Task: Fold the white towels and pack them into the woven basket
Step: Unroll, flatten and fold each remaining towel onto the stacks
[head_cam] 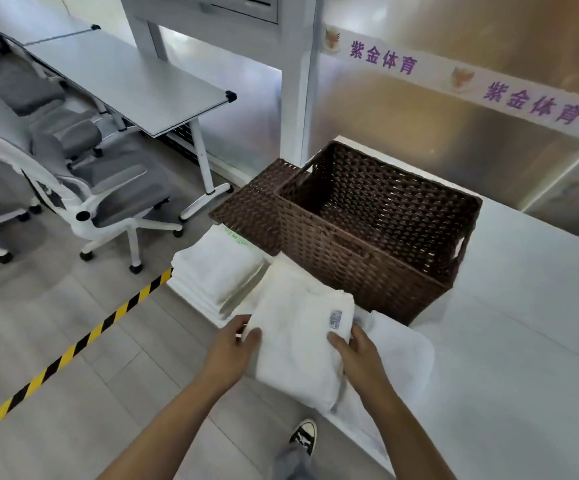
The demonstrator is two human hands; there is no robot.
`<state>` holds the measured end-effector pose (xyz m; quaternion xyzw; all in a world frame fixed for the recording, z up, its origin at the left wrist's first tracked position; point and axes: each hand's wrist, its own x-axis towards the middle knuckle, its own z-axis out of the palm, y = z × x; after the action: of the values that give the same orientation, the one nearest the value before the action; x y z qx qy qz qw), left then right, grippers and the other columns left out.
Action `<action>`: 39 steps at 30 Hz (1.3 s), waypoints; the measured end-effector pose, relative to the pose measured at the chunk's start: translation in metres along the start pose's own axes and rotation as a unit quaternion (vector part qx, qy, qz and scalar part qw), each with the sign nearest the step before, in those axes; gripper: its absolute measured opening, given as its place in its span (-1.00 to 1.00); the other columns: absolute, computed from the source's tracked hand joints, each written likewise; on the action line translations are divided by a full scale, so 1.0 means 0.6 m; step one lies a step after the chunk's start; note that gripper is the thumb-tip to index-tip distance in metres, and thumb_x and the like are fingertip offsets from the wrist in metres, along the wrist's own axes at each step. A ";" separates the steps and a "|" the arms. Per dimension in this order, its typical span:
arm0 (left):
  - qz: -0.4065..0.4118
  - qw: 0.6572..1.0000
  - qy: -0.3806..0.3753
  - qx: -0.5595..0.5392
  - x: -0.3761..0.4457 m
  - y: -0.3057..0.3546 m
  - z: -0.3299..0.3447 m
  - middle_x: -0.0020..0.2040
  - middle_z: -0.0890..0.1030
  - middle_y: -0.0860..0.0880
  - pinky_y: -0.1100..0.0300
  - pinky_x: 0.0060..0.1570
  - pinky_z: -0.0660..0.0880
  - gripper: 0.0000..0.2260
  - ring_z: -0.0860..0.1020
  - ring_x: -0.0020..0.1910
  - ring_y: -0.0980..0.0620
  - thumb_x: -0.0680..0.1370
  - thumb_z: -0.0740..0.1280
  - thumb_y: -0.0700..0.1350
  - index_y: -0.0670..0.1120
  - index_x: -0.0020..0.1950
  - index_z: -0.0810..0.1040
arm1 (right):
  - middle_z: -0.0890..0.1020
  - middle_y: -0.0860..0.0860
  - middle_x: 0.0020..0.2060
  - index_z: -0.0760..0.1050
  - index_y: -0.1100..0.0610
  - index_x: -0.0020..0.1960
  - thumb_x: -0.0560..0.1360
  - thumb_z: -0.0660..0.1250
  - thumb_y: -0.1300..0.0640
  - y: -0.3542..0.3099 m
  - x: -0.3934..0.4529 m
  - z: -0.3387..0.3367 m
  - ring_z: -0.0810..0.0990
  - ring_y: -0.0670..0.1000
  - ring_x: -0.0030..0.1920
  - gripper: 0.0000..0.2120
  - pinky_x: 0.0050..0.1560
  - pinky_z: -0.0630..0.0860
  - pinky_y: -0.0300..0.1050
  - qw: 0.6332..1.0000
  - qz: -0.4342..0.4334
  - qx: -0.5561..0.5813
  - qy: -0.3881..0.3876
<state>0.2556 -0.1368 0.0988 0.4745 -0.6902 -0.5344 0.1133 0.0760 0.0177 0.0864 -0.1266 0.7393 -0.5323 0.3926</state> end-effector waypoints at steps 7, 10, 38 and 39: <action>-0.009 0.993 0.001 0.117 0.156 0.023 -0.016 0.02 0.64 -0.01 0.10 0.00 0.45 -0.82 0.58 -0.01 -0.05 0.63 0.28 -0.10 -0.04 0.22 0.56 | 0.63 -0.15 0.05 0.51 -0.04 0.27 0.59 0.40 0.03 -0.010 0.128 0.043 0.58 -0.12 0.05 -0.74 0.09 0.42 -0.19 0.997 0.004 -0.073 0.037; -0.016 0.990 -0.027 0.139 0.193 0.021 -0.013 0.01 0.62 -0.01 0.16 -0.03 0.39 -0.81 0.58 0.03 -0.04 0.64 0.28 -0.07 -0.07 0.21 0.54 | 0.66 -0.07 0.14 0.51 0.03 0.33 0.58 0.40 -0.02 0.005 0.159 0.052 0.60 -0.02 0.13 -0.65 0.15 0.46 -0.12 0.991 0.037 -0.110 0.060; 0.390 0.780 -0.150 0.466 0.209 -0.004 0.021 0.36 0.54 -0.19 -0.21 0.24 0.48 -0.55 0.49 0.34 -0.31 0.53 0.13 0.14 -0.03 0.29 0.57 | 0.34 0.01 0.56 0.27 0.02 0.56 0.64 0.22 0.00 0.013 0.060 0.077 0.30 0.08 0.54 -0.50 0.53 0.18 0.05 0.859 -0.049 -0.460 0.220; 0.402 0.779 -0.151 0.457 0.198 0.001 0.033 0.37 0.53 -0.18 -0.20 0.24 0.47 -0.56 0.48 0.34 -0.30 0.54 0.14 0.13 -0.03 0.30 0.56 | 0.35 0.01 0.55 0.28 0.02 0.55 0.64 0.23 0.01 0.017 0.053 0.064 0.30 0.09 0.53 -0.50 0.53 0.18 0.04 0.861 -0.045 -0.455 0.225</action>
<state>0.1799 -0.2167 0.0497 0.0638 -0.9897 -0.1267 -0.0182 0.0847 -0.0237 0.0582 -0.2009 0.9609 -0.1679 0.0900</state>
